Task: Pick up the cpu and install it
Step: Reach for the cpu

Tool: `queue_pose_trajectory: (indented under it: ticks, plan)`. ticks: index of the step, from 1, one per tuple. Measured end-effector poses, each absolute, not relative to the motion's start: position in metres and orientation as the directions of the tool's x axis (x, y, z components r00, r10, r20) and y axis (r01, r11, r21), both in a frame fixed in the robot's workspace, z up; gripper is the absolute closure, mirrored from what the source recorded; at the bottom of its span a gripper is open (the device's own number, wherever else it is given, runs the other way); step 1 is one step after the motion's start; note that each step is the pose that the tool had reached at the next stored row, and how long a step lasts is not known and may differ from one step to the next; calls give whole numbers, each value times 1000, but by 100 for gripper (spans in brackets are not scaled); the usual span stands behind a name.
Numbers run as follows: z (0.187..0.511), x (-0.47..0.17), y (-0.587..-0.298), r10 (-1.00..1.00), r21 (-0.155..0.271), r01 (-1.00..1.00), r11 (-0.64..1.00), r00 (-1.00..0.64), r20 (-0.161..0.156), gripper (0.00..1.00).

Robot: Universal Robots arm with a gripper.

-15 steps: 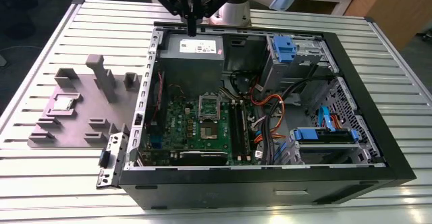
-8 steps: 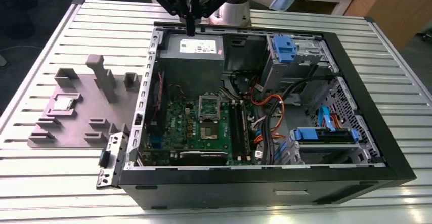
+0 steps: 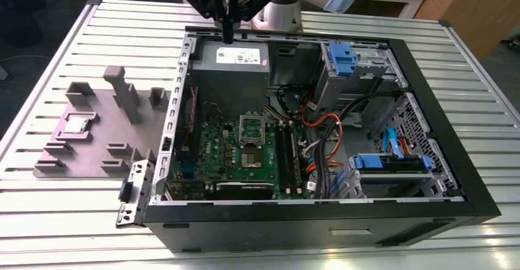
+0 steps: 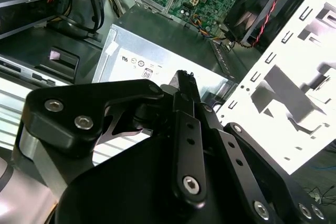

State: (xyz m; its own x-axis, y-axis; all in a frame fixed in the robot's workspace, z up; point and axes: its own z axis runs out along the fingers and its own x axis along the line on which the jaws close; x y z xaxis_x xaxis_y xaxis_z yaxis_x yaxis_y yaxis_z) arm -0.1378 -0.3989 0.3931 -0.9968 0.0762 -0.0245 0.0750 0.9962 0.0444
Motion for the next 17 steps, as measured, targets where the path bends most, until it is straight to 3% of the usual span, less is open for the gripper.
queue_pose_trajectory:
  ticks: [17]
  plan:
    - [393,-143,-399,76,44,75,996,-997,-24,89]
